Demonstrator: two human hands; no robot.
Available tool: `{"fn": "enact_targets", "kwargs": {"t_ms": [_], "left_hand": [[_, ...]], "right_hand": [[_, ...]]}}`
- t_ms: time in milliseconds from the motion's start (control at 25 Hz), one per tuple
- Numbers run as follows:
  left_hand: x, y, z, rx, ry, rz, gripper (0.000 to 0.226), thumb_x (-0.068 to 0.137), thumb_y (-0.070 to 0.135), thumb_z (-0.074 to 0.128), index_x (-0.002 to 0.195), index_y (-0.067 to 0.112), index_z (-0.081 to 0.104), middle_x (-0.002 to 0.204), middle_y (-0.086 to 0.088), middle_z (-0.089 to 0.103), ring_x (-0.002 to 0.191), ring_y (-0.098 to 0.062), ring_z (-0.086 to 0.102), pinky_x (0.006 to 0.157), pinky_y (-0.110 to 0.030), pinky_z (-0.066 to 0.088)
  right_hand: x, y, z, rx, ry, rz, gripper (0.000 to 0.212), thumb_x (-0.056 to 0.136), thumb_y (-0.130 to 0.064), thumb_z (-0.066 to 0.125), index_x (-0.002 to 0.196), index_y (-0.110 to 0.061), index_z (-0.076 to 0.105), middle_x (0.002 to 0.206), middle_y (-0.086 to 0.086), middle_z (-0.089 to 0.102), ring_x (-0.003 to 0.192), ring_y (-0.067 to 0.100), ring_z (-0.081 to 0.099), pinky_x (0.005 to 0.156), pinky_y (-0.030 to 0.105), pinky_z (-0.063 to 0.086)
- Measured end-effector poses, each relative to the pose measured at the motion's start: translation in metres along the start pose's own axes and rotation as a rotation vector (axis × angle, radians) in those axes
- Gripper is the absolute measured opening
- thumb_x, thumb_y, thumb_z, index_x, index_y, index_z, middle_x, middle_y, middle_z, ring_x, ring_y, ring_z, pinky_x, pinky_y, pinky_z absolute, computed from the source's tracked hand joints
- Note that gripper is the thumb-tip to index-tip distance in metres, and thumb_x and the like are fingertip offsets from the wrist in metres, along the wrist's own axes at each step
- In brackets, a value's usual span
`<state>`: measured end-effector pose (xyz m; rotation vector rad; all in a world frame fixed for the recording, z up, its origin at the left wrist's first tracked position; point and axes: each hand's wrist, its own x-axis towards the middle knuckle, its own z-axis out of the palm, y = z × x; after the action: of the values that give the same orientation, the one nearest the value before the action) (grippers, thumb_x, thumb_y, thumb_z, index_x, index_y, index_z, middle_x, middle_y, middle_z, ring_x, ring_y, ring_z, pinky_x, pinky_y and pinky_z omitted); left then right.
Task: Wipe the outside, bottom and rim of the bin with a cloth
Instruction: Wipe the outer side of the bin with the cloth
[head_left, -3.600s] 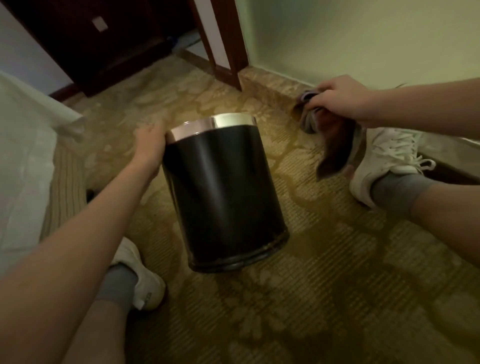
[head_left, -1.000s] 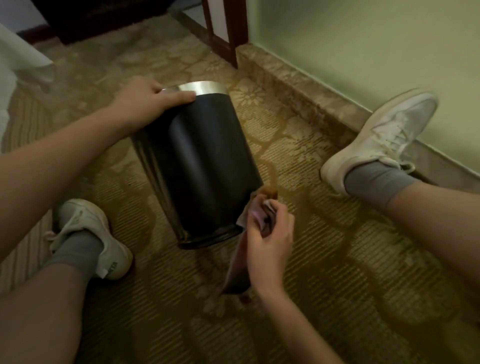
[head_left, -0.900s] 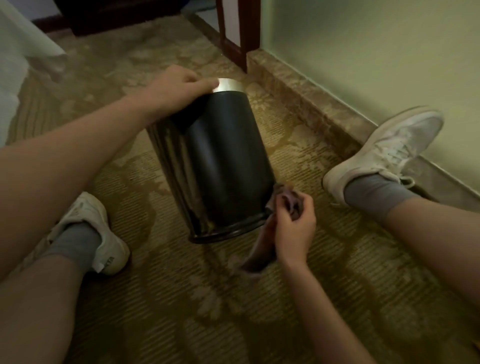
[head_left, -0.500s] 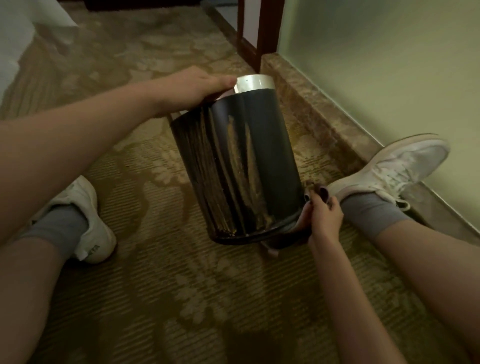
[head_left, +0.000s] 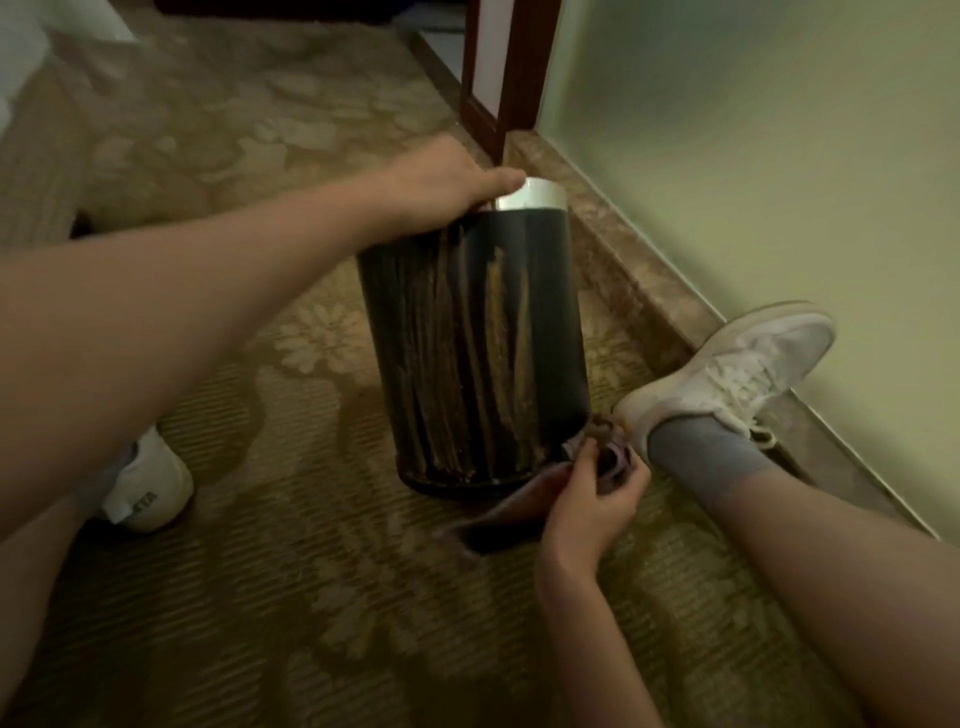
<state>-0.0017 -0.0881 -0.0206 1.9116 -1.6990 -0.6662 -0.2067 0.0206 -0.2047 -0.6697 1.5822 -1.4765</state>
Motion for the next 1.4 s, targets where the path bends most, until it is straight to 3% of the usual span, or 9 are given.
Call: {"fn": "enact_targets", "kwargs": {"t_ms": [160,280,520,600,720,880,1120,1280,1400], "left_hand": [[0.003,0.0,0.006,0.022,0.153,-0.007,0.05,0.087,0.059,0.051,0.07,0.015,0.063,0.065,-0.008,0.055,0.063,-0.028,0.059,0.07,-0.039,0.05],[0.006,0.0,0.0,0.081,0.233,-0.022,0.054,0.089,0.051,0.051,0.047,0.019,0.039,0.049,0.003,0.038,0.049,-0.019,0.042,0.059,-0.032,0.035],[0.002,-0.021,-0.029,0.199,0.049,0.027,0.056,0.089,0.058,0.048,0.075,0.007,0.067,0.079,-0.014,0.065,0.078,-0.028,0.063,0.078,-0.044,0.049],[-0.006,-0.029,-0.042,0.055,-0.029,0.066,0.048,0.094,0.042,0.048,0.088,-0.003,0.065,0.093,-0.024,0.062,0.084,-0.033,0.06,0.085,-0.049,0.047],[-0.011,-0.028,-0.054,0.011,-0.153,0.021,0.034,0.099,0.026,0.041,0.103,-0.002,0.061,0.103,-0.018,0.061,0.096,-0.033,0.057,0.084,-0.039,0.044],[-0.014,-0.029,-0.059,-0.158,-0.217,-0.104,0.032,0.098,0.018,0.041,0.118,0.006,0.062,0.114,-0.016,0.061,0.101,-0.027,0.058,0.078,-0.029,0.045],[-0.006,-0.047,-0.058,-0.212,-0.098,-0.05,0.028,0.095,0.015,0.043,0.111,0.015,0.066,0.112,-0.008,0.062,0.102,-0.019,0.057,0.077,-0.026,0.044],[-0.002,-0.048,-0.056,-0.094,-0.06,0.001,0.025,0.098,0.019,0.044,0.114,0.017,0.062,0.105,0.001,0.057,0.09,-0.008,0.053,0.069,-0.019,0.038],[-0.004,-0.048,-0.055,-0.093,-0.035,0.013,0.024,0.099,0.022,0.042,0.114,0.018,0.06,0.097,0.007,0.054,0.089,-0.003,0.051,0.068,-0.018,0.035]], "right_hand": [[0.045,-0.012,0.005,0.014,-0.011,0.147,0.029,0.093,-0.014,0.063,0.122,-0.014,0.06,0.12,0.006,0.065,0.113,0.021,0.061,0.104,0.042,0.046],[0.067,-0.008,0.008,0.017,-0.129,0.352,0.021,0.092,-0.013,0.063,0.112,-0.018,0.065,0.103,0.006,0.069,0.097,0.021,0.066,0.091,0.039,0.054],[0.065,-0.02,0.001,-0.289,-0.638,0.654,0.028,0.091,-0.015,0.059,0.117,-0.008,0.065,0.084,0.015,0.073,0.067,0.026,0.068,0.056,0.034,0.053],[0.067,-0.055,0.002,-0.268,-0.661,0.448,0.027,0.088,-0.017,0.065,0.115,-0.015,0.067,0.09,0.014,0.072,0.07,0.024,0.067,0.054,0.032,0.051],[0.056,-0.112,0.033,-0.223,-0.767,-0.25,0.025,0.085,-0.018,0.071,0.106,-0.032,0.072,0.104,0.002,0.073,0.094,0.02,0.068,0.078,0.033,0.054],[0.037,-0.143,0.105,-0.595,-0.715,-1.072,0.031,0.085,-0.026,0.064,0.116,-0.032,0.068,0.102,-0.009,0.064,0.092,0.009,0.06,0.079,0.031,0.05],[0.039,-0.141,0.129,-0.803,-0.677,-1.348,0.04,0.08,-0.017,0.063,0.117,-0.032,0.067,0.094,-0.01,0.054,0.077,0.015,0.057,0.059,0.028,0.044],[0.021,-0.105,0.096,-0.913,-0.969,-1.45,0.033,0.077,-0.029,0.065,0.11,-0.034,0.066,0.101,-0.008,0.055,0.079,0.014,0.06,0.056,0.032,0.051],[0.003,-0.066,0.047,-1.032,-1.201,-1.52,0.029,0.08,-0.042,0.06,0.107,-0.032,0.063,0.101,-0.009,0.054,0.076,0.006,0.057,0.052,0.019,0.044]]}}
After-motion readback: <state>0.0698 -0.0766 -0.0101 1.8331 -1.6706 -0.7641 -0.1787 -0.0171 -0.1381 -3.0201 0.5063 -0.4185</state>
